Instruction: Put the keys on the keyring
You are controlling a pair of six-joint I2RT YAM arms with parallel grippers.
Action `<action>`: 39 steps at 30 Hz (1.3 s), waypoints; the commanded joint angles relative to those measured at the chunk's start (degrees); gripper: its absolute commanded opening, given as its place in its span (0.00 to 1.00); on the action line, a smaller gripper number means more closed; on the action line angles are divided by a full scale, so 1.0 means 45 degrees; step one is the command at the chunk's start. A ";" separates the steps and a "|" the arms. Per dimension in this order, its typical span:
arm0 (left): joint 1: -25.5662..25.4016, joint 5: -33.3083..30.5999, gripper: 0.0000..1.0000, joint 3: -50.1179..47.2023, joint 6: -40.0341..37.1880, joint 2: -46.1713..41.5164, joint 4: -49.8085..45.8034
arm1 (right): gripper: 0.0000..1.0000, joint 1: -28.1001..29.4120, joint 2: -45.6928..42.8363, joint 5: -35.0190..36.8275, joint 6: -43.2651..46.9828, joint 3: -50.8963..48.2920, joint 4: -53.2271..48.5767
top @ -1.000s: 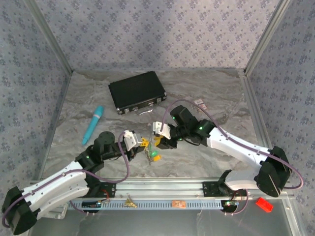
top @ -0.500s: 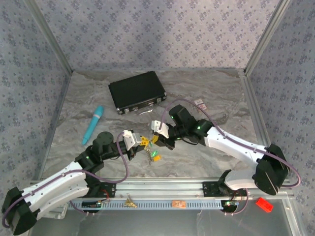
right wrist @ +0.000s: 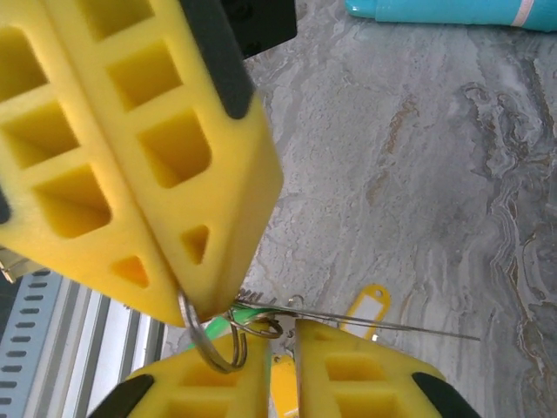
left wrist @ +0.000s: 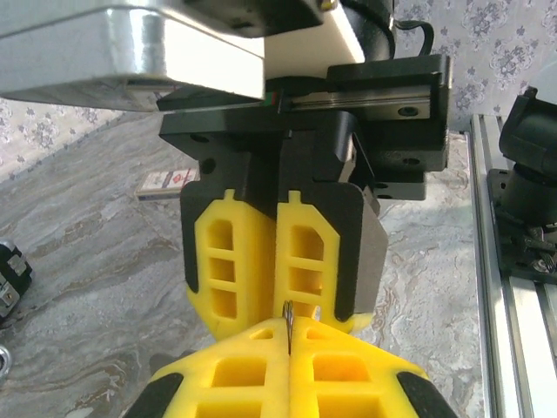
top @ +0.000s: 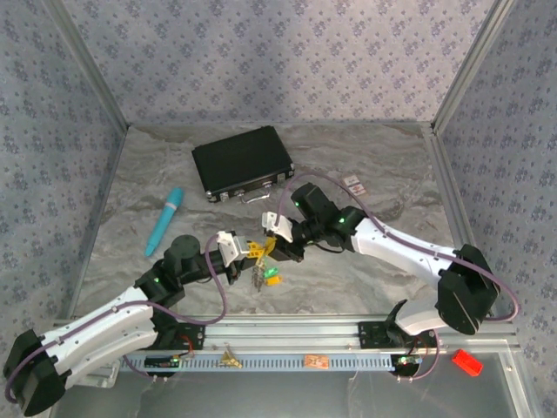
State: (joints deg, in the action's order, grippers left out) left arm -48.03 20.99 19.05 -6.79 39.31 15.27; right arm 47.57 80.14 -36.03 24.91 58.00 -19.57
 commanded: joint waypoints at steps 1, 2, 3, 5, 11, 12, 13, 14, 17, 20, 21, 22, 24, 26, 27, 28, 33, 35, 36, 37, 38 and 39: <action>-0.0077 0.0074 0.00 0.0054 0.0160 -0.0299 0.1058 | 0.22 -0.0241 -0.0732 -0.0248 -0.0238 -0.0339 0.0230; -0.0070 -0.0011 0.00 0.0027 0.0189 -0.0330 0.1007 | 0.23 -0.0309 -0.0969 -0.0172 -0.0294 -0.0635 0.0391; -0.0074 -0.0161 0.00 0.0002 0.0242 -0.0349 0.0988 | 0.25 -0.0332 -0.1169 -0.0119 -0.0334 -0.0865 0.0560; -0.0059 -0.0504 0.00 -0.0094 0.0447 -0.0361 0.1086 | 0.27 -0.0324 -0.1626 0.0087 -0.0429 -0.1458 0.1054; -0.0070 -0.0974 0.00 -0.0302 0.1320 -0.0250 0.1733 | 0.33 0.0363 -0.2276 0.1583 -0.1113 -0.2807 0.3072; -0.0072 -0.0974 0.00 -0.0325 0.1421 -0.0240 0.1816 | 0.34 0.0495 -0.2287 0.1935 -0.1230 -0.2960 0.3430; -0.0082 -0.0974 0.00 -0.0353 0.1474 -0.0255 0.1878 | 0.34 0.0579 -0.2254 0.2177 -0.1271 -0.3048 0.3673; -0.0071 -0.0974 0.00 -0.0366 0.1507 -0.0240 0.1909 | 0.34 0.0671 -0.2224 0.2421 -0.1277 -0.3102 0.3874; -0.0088 -0.0896 0.00 -0.0347 0.1508 -0.0299 0.1836 | 0.34 0.0813 -0.2087 0.2896 -0.1273 -0.3193 0.4224; -0.0075 -0.0796 0.00 -0.0363 0.1524 -0.0391 0.1725 | 0.34 0.0835 -0.2168 0.3084 -0.1276 -0.3355 0.4441; -0.0075 -0.0733 0.00 -0.0399 0.1528 -0.0420 0.1725 | 0.34 0.0835 -0.2221 0.3140 -0.1276 -0.3439 0.4465; -0.0078 -0.0668 0.00 -0.0407 0.1538 -0.0452 0.1739 | 0.34 0.0835 -0.2242 0.3100 -0.1242 -0.3488 0.4500; -0.0081 -0.0601 0.00 -0.0424 0.1547 -0.0491 0.1694 | 0.34 0.0853 -0.2424 0.3126 -0.1159 -0.3679 0.4626; -0.0073 -0.0588 0.00 -0.0451 0.1564 -0.0532 0.1723 | 0.35 0.0837 -0.2553 0.3312 -0.1186 -0.3837 0.4786; -0.0073 -0.0602 0.00 -0.0463 0.1581 -0.0532 0.1775 | 0.35 0.0830 -0.2545 0.3277 -0.1198 -0.3834 0.4811; -0.0075 -0.0595 0.00 -0.0467 0.1601 -0.0532 0.1815 | 0.35 0.0851 -0.2502 0.3197 -0.1237 -0.3793 0.4846; -0.0079 -0.0642 0.00 -0.0444 0.1625 -0.0464 0.1898 | 0.36 0.1116 -0.2074 0.2940 -0.1553 -0.3748 0.5499; -0.0075 -0.0661 0.00 -0.0444 0.1624 -0.0454 0.1918 | 0.36 0.1203 -0.1922 0.2936 -0.1679 -0.3748 0.5808; -0.0088 -0.0661 0.00 -0.0444 0.1616 -0.0455 0.1911 | 0.36 0.1240 -0.1857 0.3005 -0.1723 -0.3762 0.5927; -0.0085 -0.0661 0.00 -0.0444 0.1619 -0.0467 0.1900 | 0.35 0.1245 -0.1830 0.3071 -0.1725 -0.3767 0.6018; -0.0075 -0.0661 0.00 -0.0439 0.1607 -0.0474 0.1901 | 0.33 0.1259 -0.1765 0.3149 -0.1755 -0.3752 0.6068; -0.0082 -0.0681 0.00 -0.0443 0.1606 -0.0475 0.1904 | 0.31 0.1259 -0.1720 0.3203 -0.1746 -0.3693 0.6050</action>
State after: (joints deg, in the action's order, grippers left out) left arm -48.03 17.12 17.04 -0.32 37.89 19.90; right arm 52.95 71.66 -22.63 18.31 41.28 5.39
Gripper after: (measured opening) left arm 0.042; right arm 0.322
